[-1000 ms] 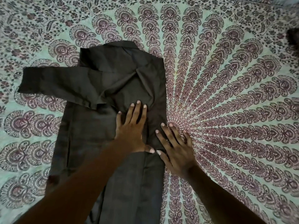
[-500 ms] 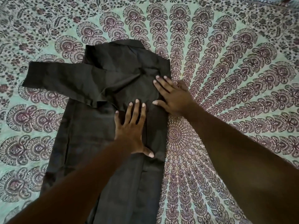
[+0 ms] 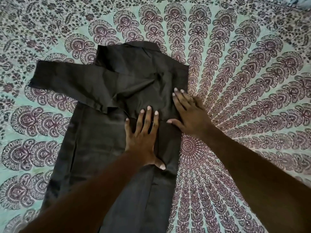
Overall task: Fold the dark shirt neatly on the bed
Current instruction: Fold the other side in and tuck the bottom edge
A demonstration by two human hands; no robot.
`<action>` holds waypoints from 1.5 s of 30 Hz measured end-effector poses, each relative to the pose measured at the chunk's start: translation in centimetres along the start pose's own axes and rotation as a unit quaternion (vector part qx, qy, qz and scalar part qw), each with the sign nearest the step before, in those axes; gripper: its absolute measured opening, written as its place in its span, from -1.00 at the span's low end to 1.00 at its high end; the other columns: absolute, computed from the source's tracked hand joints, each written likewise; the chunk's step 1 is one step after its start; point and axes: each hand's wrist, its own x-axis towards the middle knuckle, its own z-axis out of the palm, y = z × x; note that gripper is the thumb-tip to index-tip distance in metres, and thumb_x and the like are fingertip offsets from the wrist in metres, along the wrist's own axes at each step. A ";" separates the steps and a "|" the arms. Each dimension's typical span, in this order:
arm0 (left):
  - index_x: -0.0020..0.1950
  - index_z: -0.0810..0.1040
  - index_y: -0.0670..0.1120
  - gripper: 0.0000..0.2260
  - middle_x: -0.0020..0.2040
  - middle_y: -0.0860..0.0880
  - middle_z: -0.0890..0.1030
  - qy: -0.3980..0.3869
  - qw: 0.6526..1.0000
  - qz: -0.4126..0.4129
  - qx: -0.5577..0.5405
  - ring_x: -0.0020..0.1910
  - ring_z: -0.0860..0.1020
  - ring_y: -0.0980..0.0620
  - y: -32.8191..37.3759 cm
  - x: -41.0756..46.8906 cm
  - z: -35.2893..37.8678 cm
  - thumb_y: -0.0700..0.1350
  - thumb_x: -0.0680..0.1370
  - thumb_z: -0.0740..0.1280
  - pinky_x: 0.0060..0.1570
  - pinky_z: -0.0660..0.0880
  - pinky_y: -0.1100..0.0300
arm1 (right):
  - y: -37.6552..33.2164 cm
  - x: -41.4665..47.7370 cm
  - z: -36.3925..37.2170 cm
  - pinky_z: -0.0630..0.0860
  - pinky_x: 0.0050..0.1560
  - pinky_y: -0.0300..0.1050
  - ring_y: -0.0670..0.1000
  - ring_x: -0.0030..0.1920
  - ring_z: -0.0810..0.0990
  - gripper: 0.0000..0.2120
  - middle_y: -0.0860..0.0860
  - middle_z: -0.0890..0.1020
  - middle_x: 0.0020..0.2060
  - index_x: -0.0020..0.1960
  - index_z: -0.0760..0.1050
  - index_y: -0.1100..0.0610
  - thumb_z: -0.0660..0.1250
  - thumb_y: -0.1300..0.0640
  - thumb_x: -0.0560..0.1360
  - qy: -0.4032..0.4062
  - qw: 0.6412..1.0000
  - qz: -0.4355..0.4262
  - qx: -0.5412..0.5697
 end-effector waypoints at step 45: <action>0.67 0.17 -0.17 -0.32 0.70 -0.14 0.08 0.147 0.982 0.120 -0.001 0.67 0.13 -0.11 -1.2 -34.4 22.4 0.22 0.67 0.13 0.56 0.24 -0.15 | -30.7 -36.8 6.4 0.09 0.56 0.42 0.21 0.67 -0.04 -0.32 0.05 0.00 0.69 0.68 0.05 0.06 0.03 -0.27 0.68 -0.054 0.996 0.017 0.063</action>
